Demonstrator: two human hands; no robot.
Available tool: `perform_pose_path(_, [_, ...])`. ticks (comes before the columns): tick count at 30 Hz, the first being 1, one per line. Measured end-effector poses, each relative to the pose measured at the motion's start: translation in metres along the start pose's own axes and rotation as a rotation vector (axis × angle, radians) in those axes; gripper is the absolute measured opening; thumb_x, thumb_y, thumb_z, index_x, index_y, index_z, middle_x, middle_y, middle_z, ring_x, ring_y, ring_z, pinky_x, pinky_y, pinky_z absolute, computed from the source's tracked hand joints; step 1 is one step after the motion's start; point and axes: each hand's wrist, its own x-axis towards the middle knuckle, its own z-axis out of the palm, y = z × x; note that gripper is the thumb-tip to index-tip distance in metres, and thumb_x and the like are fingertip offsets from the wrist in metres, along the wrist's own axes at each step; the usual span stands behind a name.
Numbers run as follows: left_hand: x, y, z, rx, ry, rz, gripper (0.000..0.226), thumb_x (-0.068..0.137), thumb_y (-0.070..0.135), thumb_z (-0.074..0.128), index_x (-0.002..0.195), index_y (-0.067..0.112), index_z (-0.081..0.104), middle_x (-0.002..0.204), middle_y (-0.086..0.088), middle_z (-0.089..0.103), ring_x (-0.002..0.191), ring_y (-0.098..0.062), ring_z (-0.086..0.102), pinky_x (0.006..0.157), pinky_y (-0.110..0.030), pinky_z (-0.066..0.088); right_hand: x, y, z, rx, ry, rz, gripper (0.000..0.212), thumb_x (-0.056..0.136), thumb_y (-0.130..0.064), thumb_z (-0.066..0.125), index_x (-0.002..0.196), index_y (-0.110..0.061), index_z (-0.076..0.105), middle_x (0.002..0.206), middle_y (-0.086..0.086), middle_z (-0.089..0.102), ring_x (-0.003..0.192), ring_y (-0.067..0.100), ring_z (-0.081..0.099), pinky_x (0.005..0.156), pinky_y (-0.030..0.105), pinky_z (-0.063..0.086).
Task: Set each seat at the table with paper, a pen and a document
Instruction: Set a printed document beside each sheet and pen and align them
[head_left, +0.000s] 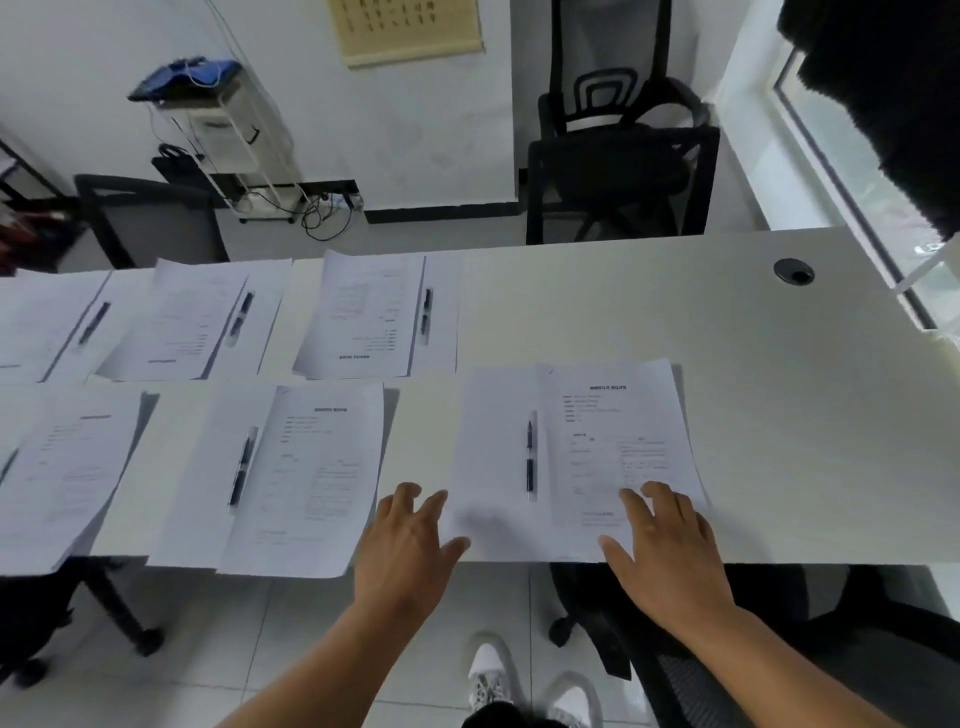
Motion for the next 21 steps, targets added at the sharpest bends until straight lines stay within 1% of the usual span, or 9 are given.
perform_pose_path(4, [-0.013,-0.022,-0.029,0.003,0.039,-0.044,0.075,0.099,0.067,0.062,0.164,0.035,0.043,0.167,0.004,0.037,0.151,-0.020,0.043,0.110,-0.039,0.053,0.003,-0.027,-0.016,0.043,0.038,-0.047,0.070,0.103,-0.061,0.050,0.159,-0.020,0.046,0.162,0.005,0.040,0.149,0.025,0.041,0.121,0.041,0.037])
perform_pose_path(8, [-0.019,-0.048,-0.058,0.007,0.076,-0.078,0.075,0.099,0.069,0.062,0.164,0.035,0.044,0.166,0.005,0.039,0.150,-0.020,0.044,0.110,-0.039,0.054,0.009,-0.057,-0.031,0.064,0.062,-0.091,0.068,0.099,-0.062,0.056,0.152,-0.020,0.055,0.153,0.004,0.050,0.138,0.026,0.052,0.113,0.042,0.047])
perform_pose_path(10, [-0.021,-0.064,-0.072,0.008,0.100,-0.087,0.076,0.099,0.069,0.062,0.164,0.035,0.045,0.166,0.004,0.040,0.149,-0.020,0.045,0.110,-0.039,0.054,0.011,-0.076,-0.039,0.074,0.088,-0.114,0.066,0.098,-0.061,0.057,0.149,-0.020,0.058,0.151,0.004,0.053,0.136,0.026,0.054,0.111,0.042,0.049])
perform_pose_path(13, [-0.020,-0.091,-0.088,-0.004,0.125,-0.098,0.076,0.098,0.071,0.060,0.164,0.037,0.044,0.168,0.005,0.038,0.150,-0.018,0.046,0.112,-0.038,0.053,0.015,-0.109,-0.049,0.079,0.085,-0.150,0.067,0.100,-0.062,0.052,0.152,-0.021,0.054,0.153,0.001,0.051,0.138,0.023,0.052,0.111,0.039,0.048])
perform_pose_path(17, [-0.010,-0.137,-0.103,-0.012,0.118,-0.085,0.078,0.098,0.073,0.059,0.165,0.037,0.041,0.170,0.006,0.036,0.151,-0.018,0.047,0.116,-0.039,0.050,0.022,-0.157,-0.050,0.060,0.057,-0.167,0.069,0.102,-0.064,0.043,0.158,-0.024,0.046,0.161,-0.001,0.044,0.145,0.021,0.046,0.116,0.036,0.043])
perform_pose_path(19, [-0.002,-0.156,-0.105,-0.017,0.114,-0.066,0.079,0.098,0.073,0.059,0.166,0.038,0.040,0.171,0.006,0.036,0.151,-0.018,0.047,0.117,-0.040,0.050,0.024,-0.174,-0.047,0.053,0.042,-0.155,0.068,0.102,-0.065,0.042,0.157,-0.026,0.045,0.159,-0.003,0.043,0.145,0.020,0.045,0.116,0.035,0.043])
perform_pose_path(21, [0.011,-0.187,-0.105,-0.021,0.094,-0.048,0.079,0.097,0.074,0.059,0.165,0.038,0.040,0.171,0.005,0.036,0.151,-0.019,0.047,0.117,-0.041,0.050,0.029,-0.201,-0.039,0.038,0.019,-0.133,0.068,0.100,-0.066,0.043,0.155,-0.025,0.049,0.155,-0.003,0.047,0.141,0.020,0.049,0.112,0.035,0.045])
